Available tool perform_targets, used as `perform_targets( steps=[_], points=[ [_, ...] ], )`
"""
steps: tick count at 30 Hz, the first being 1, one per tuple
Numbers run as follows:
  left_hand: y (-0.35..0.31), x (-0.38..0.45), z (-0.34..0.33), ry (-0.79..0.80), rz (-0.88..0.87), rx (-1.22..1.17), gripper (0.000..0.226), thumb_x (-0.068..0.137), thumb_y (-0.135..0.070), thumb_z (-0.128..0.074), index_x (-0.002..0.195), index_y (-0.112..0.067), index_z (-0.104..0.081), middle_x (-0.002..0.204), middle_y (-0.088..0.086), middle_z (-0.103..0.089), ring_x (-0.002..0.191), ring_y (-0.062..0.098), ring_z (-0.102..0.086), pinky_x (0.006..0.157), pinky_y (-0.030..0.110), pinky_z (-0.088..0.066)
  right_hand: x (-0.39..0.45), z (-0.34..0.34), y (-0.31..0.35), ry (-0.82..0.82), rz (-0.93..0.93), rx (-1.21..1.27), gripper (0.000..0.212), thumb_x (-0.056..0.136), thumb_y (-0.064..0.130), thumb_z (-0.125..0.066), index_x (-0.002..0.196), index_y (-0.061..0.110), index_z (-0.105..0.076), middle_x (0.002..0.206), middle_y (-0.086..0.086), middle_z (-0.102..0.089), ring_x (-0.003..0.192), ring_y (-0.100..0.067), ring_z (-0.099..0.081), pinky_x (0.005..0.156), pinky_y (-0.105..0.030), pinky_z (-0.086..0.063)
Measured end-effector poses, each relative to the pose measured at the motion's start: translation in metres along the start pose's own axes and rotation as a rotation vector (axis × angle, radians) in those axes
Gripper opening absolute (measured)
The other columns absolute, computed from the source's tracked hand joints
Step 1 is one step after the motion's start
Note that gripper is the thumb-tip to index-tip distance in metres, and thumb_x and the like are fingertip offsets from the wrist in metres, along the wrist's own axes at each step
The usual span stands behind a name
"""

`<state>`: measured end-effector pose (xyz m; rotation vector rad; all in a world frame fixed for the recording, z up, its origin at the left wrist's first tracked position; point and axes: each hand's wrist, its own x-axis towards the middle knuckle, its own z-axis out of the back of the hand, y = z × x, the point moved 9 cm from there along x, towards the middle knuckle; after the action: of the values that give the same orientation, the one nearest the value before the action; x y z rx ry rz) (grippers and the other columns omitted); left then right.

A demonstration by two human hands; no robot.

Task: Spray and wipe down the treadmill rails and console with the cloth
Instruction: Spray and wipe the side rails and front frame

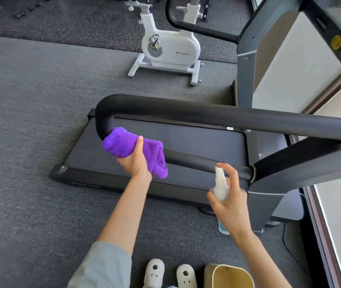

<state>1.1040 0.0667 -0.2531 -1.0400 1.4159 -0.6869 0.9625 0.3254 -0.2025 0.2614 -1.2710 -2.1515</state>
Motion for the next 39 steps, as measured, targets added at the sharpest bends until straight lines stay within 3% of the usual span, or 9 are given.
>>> perform_targets(
  steps=[5, 8, 11, 14, 22, 29, 32, 36, 39],
  points=[
    [0.028, -0.028, -0.02, 0.134, 0.045, 0.009, 0.065, 0.075, -0.034, -0.082, 0.13, -0.017, -0.051, 0.118, -0.004, -0.064, 0.098, 0.01, -0.063, 0.092, 0.027, -0.05, -0.008, -0.002, -0.009, 0.013, -0.04, 0.012, 0.071, 0.081, -0.004, -0.065, 0.123, 0.05, -0.043, 0.066, 0.005, -0.055, 0.047, -0.014, -0.048, 0.046, -0.037, -0.049],
    [0.033, -0.042, -0.011, 0.16, 0.026, 0.129, 0.052, 0.075, -0.04, -0.08, 0.117, -0.015, -0.062, 0.108, -0.003, -0.07, 0.095, 0.01, -0.066, 0.09, 0.027, -0.05, -0.012, 0.002, -0.01, 0.009, -0.042, 0.032, 0.072, 0.081, -0.004, -0.064, 0.123, 0.051, -0.042, 0.072, 0.001, -0.056, 0.047, -0.015, -0.047, 0.046, -0.038, -0.048],
    [0.011, -0.042, 0.029, 0.102, -0.177, 0.247, 0.04, 0.074, -0.044, -0.08, 0.103, -0.02, -0.064, 0.099, -0.006, -0.071, 0.093, 0.01, -0.067, 0.088, 0.029, -0.051, -0.015, 0.011, -0.011, -0.021, -0.036, 0.03, 0.076, 0.081, -0.004, -0.065, 0.121, 0.057, -0.041, 0.065, 0.0, -0.053, 0.053, -0.018, -0.052, 0.045, -0.035, -0.049],
    [-0.026, -0.045, 0.05, 0.111, -0.466, 0.515, 0.064, 0.071, -0.045, -0.082, 0.12, -0.016, -0.053, 0.115, -0.003, -0.064, 0.106, 0.02, -0.061, 0.089, 0.029, -0.044, -0.015, 0.013, -0.013, -0.027, -0.027, 0.025, 0.078, 0.082, -0.003, -0.065, 0.121, 0.058, -0.039, 0.063, 0.005, -0.054, 0.054, -0.015, -0.054, 0.045, -0.03, -0.047],
    [-0.077, -0.071, -0.031, 0.374, -1.007, 0.954, 0.078, 0.066, -0.035, -0.087, 0.122, -0.001, -0.045, 0.127, 0.014, -0.049, 0.113, 0.033, -0.048, 0.09, 0.042, -0.045, -0.017, 0.009, -0.015, 0.018, -0.028, 0.007, 0.081, 0.082, -0.002, -0.067, 0.121, 0.061, -0.035, 0.095, 0.019, -0.064, 0.057, -0.018, -0.059, 0.046, -0.035, -0.052],
    [-0.047, -0.06, -0.063, 0.485, -1.226, 1.454, 0.079, 0.092, -0.062, -0.042, 0.144, -0.002, -0.04, 0.151, 0.014, -0.04, 0.141, 0.03, -0.033, 0.119, 0.043, -0.015, -0.016, 0.018, -0.027, -0.006, -0.086, -0.006, 0.085, 0.082, -0.003, -0.067, 0.117, 0.068, -0.034, 0.083, 0.02, -0.062, 0.059, -0.019, -0.06, 0.049, -0.041, -0.054],
    [-0.046, -0.05, -0.065, 0.487, -1.322, 1.547, 0.079, 0.093, -0.065, -0.02, 0.149, -0.012, -0.034, 0.146, 0.017, -0.045, 0.138, 0.035, -0.038, 0.116, 0.049, -0.021, -0.013, 0.018, -0.027, -0.004, -0.079, -0.008, 0.087, 0.08, -0.004, -0.067, 0.115, 0.068, -0.034, 0.084, 0.017, -0.064, 0.059, -0.019, -0.057, 0.05, -0.044, -0.053],
    [-0.05, -0.028, -0.081, 0.412, -1.258, 1.663, 0.067, 0.099, -0.052, -0.022, 0.125, -0.006, -0.063, 0.133, 0.017, -0.058, 0.138, 0.035, -0.036, 0.118, 0.045, -0.016, -0.007, 0.015, -0.025, -0.003, -0.054, -0.015, 0.083, 0.081, -0.003, -0.067, 0.118, 0.065, -0.035, 0.079, 0.007, -0.063, 0.058, -0.02, -0.057, 0.048, -0.041, -0.053],
    [-0.041, -0.041, -0.091, 0.453, -1.27, 1.692, 0.067, 0.098, -0.047, -0.012, 0.115, -0.014, -0.069, 0.104, 0.008, -0.073, 0.107, 0.03, -0.06, 0.099, 0.041, -0.035, 0.001, 0.008, -0.024, 0.01, -0.062, -0.013, 0.075, 0.081, -0.001, -0.067, 0.12, 0.056, -0.038, 0.072, 0.008, -0.059, 0.058, -0.014, -0.057, 0.05, -0.037, -0.052]
  ],
)
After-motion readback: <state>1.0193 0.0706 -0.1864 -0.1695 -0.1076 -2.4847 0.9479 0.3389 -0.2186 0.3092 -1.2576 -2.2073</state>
